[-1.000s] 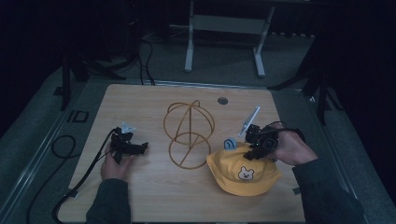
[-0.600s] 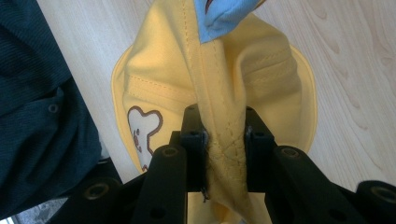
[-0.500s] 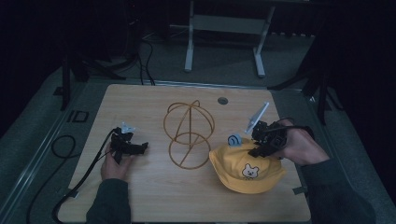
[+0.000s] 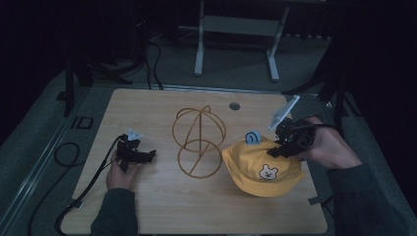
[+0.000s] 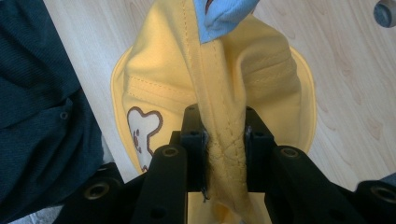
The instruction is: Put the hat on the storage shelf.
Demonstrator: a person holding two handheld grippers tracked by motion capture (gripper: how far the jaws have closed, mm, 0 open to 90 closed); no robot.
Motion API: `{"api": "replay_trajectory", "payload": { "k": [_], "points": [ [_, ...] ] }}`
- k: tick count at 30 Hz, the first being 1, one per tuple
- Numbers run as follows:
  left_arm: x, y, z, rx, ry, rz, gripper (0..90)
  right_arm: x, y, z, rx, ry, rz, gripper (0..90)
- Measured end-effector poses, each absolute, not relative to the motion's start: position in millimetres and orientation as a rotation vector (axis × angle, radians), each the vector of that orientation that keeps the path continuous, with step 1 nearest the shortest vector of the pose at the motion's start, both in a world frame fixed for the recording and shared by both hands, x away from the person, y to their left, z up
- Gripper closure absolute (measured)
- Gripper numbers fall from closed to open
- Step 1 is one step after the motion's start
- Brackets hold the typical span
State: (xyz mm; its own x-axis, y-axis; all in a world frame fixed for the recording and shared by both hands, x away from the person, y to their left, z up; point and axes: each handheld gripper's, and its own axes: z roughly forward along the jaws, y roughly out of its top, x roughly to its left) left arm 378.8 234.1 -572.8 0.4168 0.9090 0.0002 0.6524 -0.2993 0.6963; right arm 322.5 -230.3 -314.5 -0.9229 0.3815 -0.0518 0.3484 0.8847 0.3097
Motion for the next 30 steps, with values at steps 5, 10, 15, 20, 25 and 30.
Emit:
{"api": "replay_trajectory", "payload": {
  "k": [5,10,15,20,25,30],
  "points": [
    [378.8,234.1,-572.8,2.054,1.318,0.534,6.1,323.1,-236.5,-306.4,0.595,2.912,0.48,75.9],
    [378.8,234.1,-572.8,2.054,1.318,0.534,6.1,323.8,-241.3,-299.3,0.619,2.861,0.515,76.7],
    [378.8,234.1,-572.8,2.054,1.318,0.534,6.1,326.1,-245.8,-289.5,0.659,2.811,0.552,77.0],
    [378.8,234.1,-572.8,2.053,1.318,0.534,6.1,328.8,-249.2,-284.3,0.689,2.778,0.576,77.7],
    [378.8,234.0,-572.8,2.053,1.319,0.533,6.1,331.5,-251.8,-279.7,0.719,2.751,0.608,77.9],
    [378.7,234.1,-572.6,2.054,1.319,0.531,6.1,334.4,-253.3,-275.2,0.74,2.722,0.65,78.0]
  ]
}}
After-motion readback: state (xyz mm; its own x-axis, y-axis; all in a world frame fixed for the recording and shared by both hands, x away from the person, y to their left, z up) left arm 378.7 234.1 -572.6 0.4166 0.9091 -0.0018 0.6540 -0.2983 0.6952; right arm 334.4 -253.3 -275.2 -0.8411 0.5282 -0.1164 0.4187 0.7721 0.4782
